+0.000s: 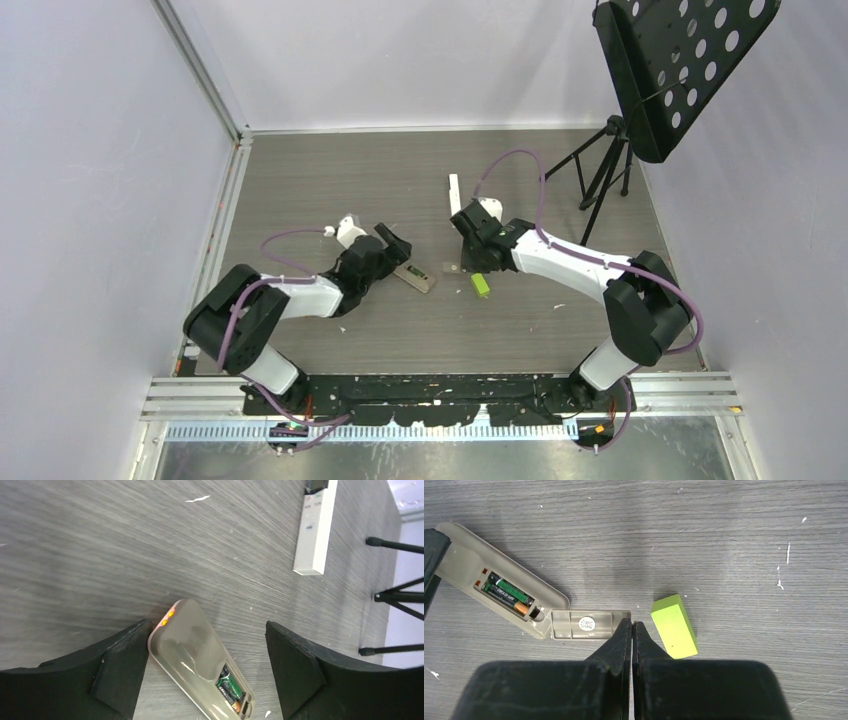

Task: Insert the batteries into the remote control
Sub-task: Place the remote control at the center of the board, then adjust the battery cover.

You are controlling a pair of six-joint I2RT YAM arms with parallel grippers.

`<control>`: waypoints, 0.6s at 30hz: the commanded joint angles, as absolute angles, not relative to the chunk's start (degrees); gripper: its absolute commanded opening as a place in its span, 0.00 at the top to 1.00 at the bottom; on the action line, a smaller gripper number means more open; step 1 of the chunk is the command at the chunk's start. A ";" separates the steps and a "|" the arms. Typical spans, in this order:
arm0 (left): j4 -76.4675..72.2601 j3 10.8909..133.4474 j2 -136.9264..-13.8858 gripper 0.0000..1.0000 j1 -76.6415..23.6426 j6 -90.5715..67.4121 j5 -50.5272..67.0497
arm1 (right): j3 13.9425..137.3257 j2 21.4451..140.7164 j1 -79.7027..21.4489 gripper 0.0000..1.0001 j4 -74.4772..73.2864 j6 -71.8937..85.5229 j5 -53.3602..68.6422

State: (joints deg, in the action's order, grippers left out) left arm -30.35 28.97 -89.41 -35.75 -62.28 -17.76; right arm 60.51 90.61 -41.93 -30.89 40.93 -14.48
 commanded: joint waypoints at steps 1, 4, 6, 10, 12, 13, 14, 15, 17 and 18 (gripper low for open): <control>-9.41 31.13 -83.98 0.12 -36.07 -64.79 -23.59 | 61.46 87.47 -41.46 1.00 -29.34 41.74 -12.21; -3.92 31.34 -79.41 0.09 -36.08 -64.71 -24.29 | 61.73 87.33 -41.43 1.00 -28.88 41.73 -10.51; -1.60 31.40 -76.33 0.08 -36.07 -63.68 -23.16 | 61.18 86.98 -41.40 1.00 -26.76 41.31 -8.29; 2.38 32.86 -70.06 0.05 -36.07 -58.98 -14.95 | 61.40 86.58 -41.39 1.00 -23.61 40.28 -3.97; 3.30 34.42 -67.13 0.04 -35.96 -55.92 -8.24 | 60.87 85.87 -41.35 1.00 -21.16 39.45 -0.94; 3.82 35.31 -66.23 0.03 -35.87 -55.23 -4.90 | 60.49 85.19 -41.39 0.99 -19.97 39.32 1.56; 3.98 36.41 -65.62 0.03 -35.82 -54.57 -1.33 | 60.25 84.63 -41.40 1.00 -19.04 39.10 3.00; 4.33 37.27 -65.39 0.03 -35.71 -54.36 2.38 | 60.07 84.04 -41.35 1.00 -18.28 38.77 4.14; 4.02 38.45 -65.45 0.03 -35.63 -54.15 7.12 | 59.88 82.92 -41.37 1.00 -17.43 38.11 5.91; 3.56 38.90 -65.64 0.04 -35.62 -54.23 8.91 | 59.74 82.47 -41.39 1.00 -17.00 37.72 6.64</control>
State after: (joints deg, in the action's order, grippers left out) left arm 2.72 35.38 -66.43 -35.88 -57.30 -3.90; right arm 59.92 86.70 -41.47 -22.46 39.90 0.58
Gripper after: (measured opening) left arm 0.965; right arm 0.024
